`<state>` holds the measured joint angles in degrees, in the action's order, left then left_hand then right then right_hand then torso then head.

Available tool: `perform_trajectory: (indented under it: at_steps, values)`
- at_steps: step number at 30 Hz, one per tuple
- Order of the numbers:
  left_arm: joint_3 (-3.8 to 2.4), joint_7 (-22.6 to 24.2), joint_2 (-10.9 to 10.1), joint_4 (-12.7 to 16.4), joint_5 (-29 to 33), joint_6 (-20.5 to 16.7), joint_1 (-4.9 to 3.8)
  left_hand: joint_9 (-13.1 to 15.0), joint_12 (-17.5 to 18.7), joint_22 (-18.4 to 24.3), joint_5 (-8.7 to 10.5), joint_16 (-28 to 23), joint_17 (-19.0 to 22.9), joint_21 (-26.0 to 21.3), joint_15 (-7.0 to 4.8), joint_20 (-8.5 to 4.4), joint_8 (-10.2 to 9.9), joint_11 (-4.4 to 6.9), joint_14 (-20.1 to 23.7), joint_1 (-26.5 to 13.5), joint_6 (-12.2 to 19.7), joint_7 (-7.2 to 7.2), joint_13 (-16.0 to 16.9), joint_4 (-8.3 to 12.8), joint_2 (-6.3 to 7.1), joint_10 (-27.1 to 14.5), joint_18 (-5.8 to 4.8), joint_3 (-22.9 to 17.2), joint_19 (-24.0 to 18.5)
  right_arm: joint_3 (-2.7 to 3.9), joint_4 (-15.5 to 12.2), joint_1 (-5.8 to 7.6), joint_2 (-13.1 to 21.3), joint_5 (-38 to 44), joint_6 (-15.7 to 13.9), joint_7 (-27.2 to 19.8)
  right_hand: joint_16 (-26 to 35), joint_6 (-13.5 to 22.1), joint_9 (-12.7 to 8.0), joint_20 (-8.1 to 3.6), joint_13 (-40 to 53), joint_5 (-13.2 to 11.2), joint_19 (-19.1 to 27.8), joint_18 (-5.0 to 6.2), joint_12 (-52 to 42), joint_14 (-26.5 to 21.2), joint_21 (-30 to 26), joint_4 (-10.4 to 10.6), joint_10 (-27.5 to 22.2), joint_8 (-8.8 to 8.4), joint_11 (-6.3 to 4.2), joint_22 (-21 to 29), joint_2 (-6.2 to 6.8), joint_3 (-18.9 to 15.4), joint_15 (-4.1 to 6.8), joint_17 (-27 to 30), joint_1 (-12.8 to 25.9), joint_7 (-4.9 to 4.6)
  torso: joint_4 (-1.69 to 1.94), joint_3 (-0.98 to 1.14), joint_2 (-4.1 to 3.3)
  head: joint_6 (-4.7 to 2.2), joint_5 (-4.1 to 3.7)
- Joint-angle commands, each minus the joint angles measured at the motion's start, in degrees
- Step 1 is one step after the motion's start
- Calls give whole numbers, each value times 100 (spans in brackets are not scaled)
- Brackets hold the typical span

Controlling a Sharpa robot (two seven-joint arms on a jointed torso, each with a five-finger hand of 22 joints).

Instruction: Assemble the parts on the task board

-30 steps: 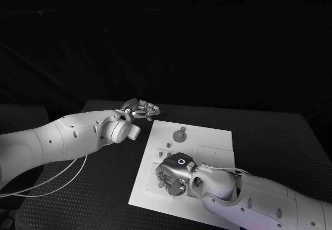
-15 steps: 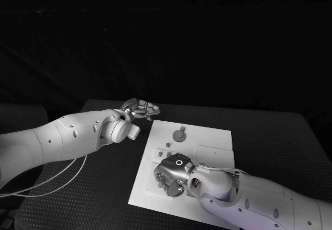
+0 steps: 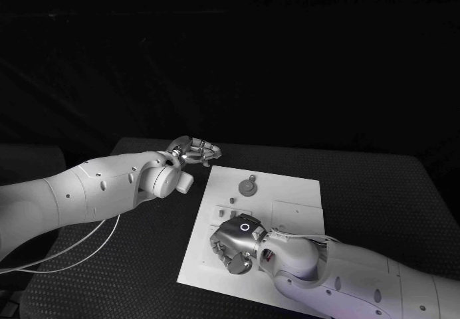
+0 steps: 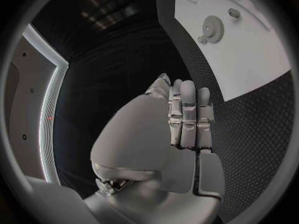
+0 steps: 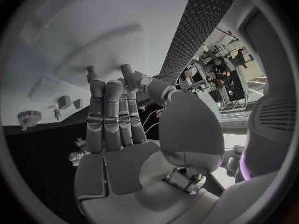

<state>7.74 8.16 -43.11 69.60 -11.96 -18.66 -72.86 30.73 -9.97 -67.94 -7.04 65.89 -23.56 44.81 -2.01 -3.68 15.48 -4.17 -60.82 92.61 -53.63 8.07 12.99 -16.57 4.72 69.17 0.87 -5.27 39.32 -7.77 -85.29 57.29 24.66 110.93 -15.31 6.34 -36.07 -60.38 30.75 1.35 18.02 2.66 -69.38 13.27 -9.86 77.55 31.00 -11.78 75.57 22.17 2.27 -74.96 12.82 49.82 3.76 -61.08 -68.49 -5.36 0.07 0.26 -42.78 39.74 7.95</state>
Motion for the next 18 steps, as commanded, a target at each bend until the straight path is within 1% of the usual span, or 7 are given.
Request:
perform_trajectory:
  at_steps: [1,9,11,14,15,17,18]
  values:
    - [-4,25,9,18,9,82,-7,-8,34,-10,19,16,-8,-33,3,-299,-30,-15,-38,-35,14,32,-7,6,-4,43,-87,25,48,-62,32,-66,-9,8,260,-53,-26,-32,-9,-29,12,11,3,173,-5,-24,37,-17,235,18,-68,-104,-49,32,75,-7,30,4,-2,6,1,-8,-3]
    - [-4,21,1,17,9,76,-7,-8,35,-11,20,16,-8,-34,3,-298,-31,-15,-38,-37,15,33,-7,5,-3,42,-87,26,48,-64,64,-65,6,-257,158,-149,-4,42,-5,-10,21,15,53,173,49,-69,14,-14,159,-35,-39,-93,-9,90,51,16,75,-27,-9,8,1,-7,-9]
    - [-4,18,-1,18,9,74,-7,-8,35,-11,21,16,-8,-34,3,-298,-31,-16,-38,-38,15,33,-7,5,-3,42,-87,27,48,-64,67,-65,23,-301,107,-140,28,172,-30,17,5,29,106,173,134,-102,-5,-40,27,-124,12,-94,75,82,6,54,124,-85,-8,6,2,-11,-11]
    - [-4,8,-8,19,9,76,-7,-8,36,-11,21,16,-8,-34,4,-298,-31,-16,-38,-39,15,33,-8,4,-2,42,-87,27,48,-64,76,-64,52,-387,-19,-150,75,596,-141,77,-106,32,275,165,418,-243,-44,-149,-440,-391,189,-113,283,-96,-161,105,248,-272,-4,5,2,-14,-30]
    - [-4,7,-11,18,9,75,-7,-8,36,-11,21,16,-8,-34,4,-298,-32,-16,-38,-38,15,33,-8,5,-4,42,-87,26,49,-64,77,-64,58,-396,-34,-153,71,661,-164,96,-131,30,324,162,468,-293,-47,-172,-516,-435,226,-121,305,-144,-195,109,249,-308,-4,5,2,-14,-30]
    - [-4,8,-12,19,9,77,-7,-9,39,-17,22,17,-8,-27,4,-303,-33,-16,-39,-36,17,34,-9,6,-6,42,-87,25,63,-64,80,-64,68,-425,-70,-155,69,992,-264,152,-272,22,498,141,632,-471,-79,-272,-940,-626,381,-129,380,-360,-341,117,318,-458,-2,4,3,-16,-35]
    - [-4,8,-13,19,9,77,-7,-9,39,-18,22,17,-8,-26,4,-304,-33,-16,-39,-36,17,35,-9,6,-6,42,-87,25,66,-64,81,-64,69,-428,-74,-151,50,1029,-281,169,-307,29,538,138,630,-512,-81,-279,-1009,-646,401,-130,383,-406,-368,115,323,-476,-2,4,3,-16,-35]
